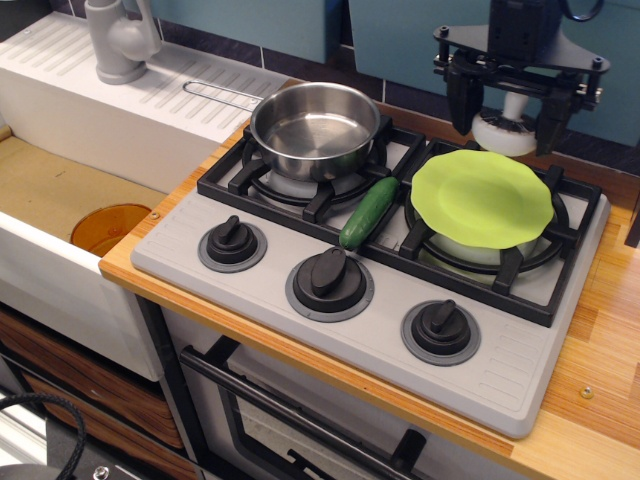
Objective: Put mushroom on plate and pickle in pot or pan on stove
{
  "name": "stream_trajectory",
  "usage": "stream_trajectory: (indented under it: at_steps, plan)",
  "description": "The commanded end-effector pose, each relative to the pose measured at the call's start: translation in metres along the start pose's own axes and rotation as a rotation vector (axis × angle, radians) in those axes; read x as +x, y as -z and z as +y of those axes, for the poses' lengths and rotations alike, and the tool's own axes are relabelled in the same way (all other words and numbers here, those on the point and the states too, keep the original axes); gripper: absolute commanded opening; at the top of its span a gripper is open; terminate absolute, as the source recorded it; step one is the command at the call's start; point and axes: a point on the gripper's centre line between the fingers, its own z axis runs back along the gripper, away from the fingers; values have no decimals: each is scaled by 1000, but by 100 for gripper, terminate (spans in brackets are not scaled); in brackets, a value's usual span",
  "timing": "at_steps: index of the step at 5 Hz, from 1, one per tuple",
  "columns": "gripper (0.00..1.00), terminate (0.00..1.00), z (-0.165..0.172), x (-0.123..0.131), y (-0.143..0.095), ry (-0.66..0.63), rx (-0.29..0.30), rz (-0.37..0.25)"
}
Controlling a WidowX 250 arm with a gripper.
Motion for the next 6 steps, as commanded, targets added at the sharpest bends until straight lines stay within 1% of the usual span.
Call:
stream_trajectory:
  at_steps: [1,2,3,4,5,6]
  plan:
    - [0,0,-9,6,-6,-20,-13,-64]
    - [100,0,-14,0,-4,-20,-13,-59]
    - [100,0,-18,-5,-8,-28,-20,-49]
    - [100,0,-20,-10,-18,-32,-16,-27]
    - [100,0,-13,-14,-36,-12,-7,7]
    - [100,0,7,-16,-54,48,-10,42]
